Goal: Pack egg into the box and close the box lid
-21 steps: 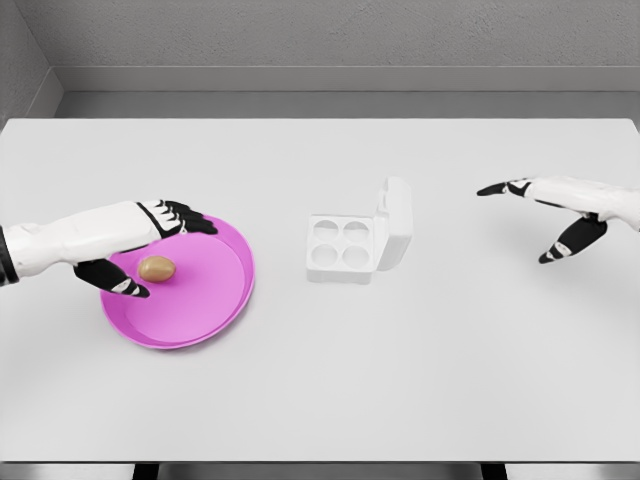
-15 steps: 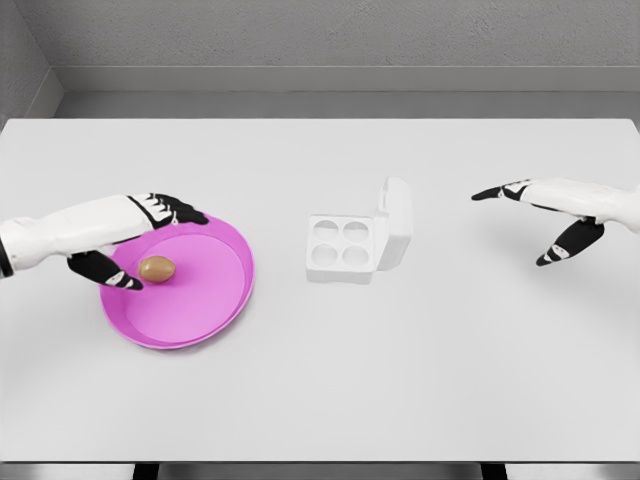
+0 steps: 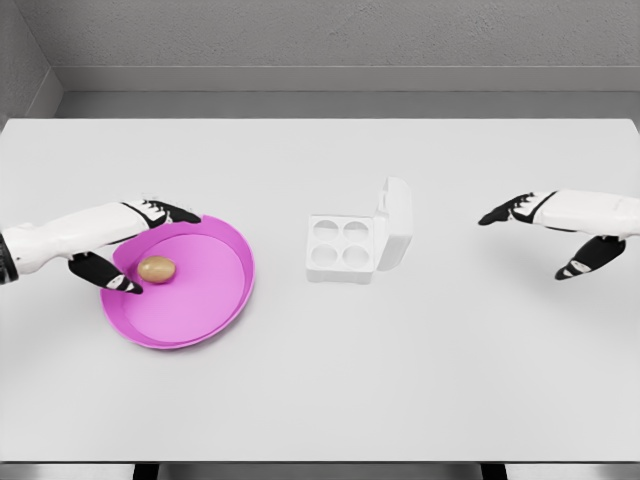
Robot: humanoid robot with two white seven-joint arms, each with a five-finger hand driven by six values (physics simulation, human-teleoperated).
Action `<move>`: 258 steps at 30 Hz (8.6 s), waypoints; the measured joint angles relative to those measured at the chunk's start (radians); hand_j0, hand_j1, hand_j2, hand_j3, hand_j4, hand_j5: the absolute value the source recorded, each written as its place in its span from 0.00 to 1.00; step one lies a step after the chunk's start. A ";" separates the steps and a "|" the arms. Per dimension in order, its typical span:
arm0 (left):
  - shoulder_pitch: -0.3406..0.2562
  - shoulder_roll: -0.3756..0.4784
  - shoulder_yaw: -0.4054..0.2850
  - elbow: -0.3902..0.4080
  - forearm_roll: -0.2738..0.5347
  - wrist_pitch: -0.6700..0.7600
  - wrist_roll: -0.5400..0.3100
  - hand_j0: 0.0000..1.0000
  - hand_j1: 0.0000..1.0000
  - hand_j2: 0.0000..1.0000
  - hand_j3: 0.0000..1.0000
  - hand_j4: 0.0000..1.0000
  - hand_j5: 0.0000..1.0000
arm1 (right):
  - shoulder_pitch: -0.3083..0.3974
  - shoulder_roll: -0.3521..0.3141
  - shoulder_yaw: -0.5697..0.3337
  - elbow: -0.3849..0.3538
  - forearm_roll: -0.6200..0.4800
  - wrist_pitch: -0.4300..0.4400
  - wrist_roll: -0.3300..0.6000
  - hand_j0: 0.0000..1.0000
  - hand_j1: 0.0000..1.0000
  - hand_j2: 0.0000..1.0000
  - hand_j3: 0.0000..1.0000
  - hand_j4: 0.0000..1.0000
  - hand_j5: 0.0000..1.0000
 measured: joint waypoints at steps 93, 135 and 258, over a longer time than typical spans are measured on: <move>0.055 -0.084 -0.012 0.130 0.076 0.161 0.006 0.40 0.40 0.40 0.40 0.40 0.40 | -0.054 0.138 0.064 0.060 0.001 -0.008 0.000 1.00 1.00 1.00 1.00 1.00 1.00; -0.078 -0.236 -0.080 0.005 0.062 0.159 0.000 0.33 0.33 0.33 0.33 0.33 0.33 | -0.054 0.135 0.064 0.058 0.001 -0.008 0.000 1.00 1.00 1.00 1.00 1.00 1.00; -0.173 0.020 -0.182 -0.072 0.248 -0.049 0.000 1.00 1.00 1.00 1.00 1.00 1.00 | -0.075 0.342 0.063 0.065 0.003 -0.008 0.000 1.00 1.00 1.00 1.00 1.00 1.00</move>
